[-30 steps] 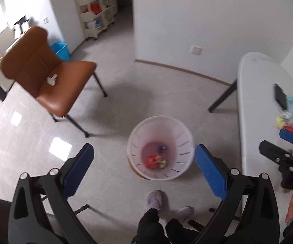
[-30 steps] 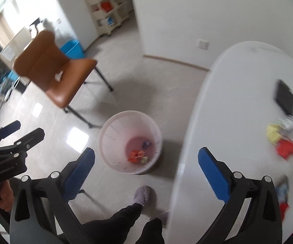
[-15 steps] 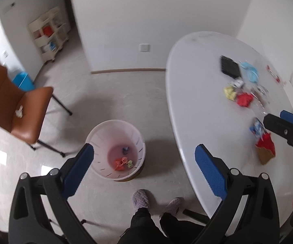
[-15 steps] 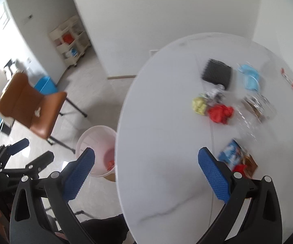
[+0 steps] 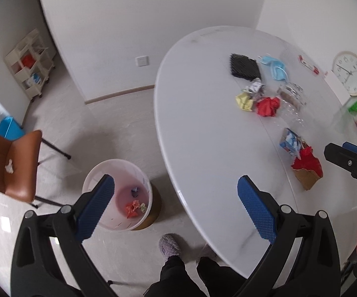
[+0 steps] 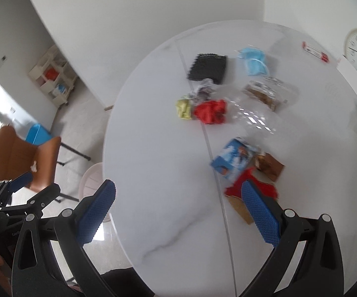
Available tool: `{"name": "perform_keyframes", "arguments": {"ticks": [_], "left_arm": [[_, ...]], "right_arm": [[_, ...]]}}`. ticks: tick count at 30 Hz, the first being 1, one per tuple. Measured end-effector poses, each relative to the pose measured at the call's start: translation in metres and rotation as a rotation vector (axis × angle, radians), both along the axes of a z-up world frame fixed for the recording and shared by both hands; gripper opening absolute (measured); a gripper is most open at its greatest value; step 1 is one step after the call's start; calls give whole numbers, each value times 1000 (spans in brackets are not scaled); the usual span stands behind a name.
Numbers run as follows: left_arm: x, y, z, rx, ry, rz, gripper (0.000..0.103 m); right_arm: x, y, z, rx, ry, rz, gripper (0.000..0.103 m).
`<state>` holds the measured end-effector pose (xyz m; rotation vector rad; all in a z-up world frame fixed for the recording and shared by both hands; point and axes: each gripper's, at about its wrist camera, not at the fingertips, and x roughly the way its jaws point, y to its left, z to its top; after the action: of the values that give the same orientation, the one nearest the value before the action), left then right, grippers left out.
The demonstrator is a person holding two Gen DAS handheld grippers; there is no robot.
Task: Collect trash
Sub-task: 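Move both tools back over the table toward the yellow paper and bottle, then grasp the yellow crumpled paper with the left tool while the right tool grasps the clear bottle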
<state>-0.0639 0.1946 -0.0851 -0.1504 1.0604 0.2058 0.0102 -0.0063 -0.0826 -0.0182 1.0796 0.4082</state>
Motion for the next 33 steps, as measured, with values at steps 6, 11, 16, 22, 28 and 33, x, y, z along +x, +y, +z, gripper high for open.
{"name": "perform_keyframes", "arguments": {"ticks": [6, 11, 16, 22, 28, 33], "left_arm": [[45, -25, -12, 16, 4, -110, 95], [100, -50, -33, -7, -8, -196, 95], [155, -69, -66, 2, 11, -247, 91], [212, -78, -103, -9, 70, -271, 76], [246, -83, -118, -28, 94, -285, 73], [263, -89, -128, -34, 111, -294, 59]], "right_arm": [[5, -32, -3, -14, 7, -81, 101], [13, -58, -7, -33, 13, -143, 101], [27, -81, -13, -43, 30, -191, 101], [45, -102, -26, -49, 65, -235, 101], [65, -117, -38, -38, 97, -273, 101], [78, -120, -42, -37, 101, -281, 101]]}}
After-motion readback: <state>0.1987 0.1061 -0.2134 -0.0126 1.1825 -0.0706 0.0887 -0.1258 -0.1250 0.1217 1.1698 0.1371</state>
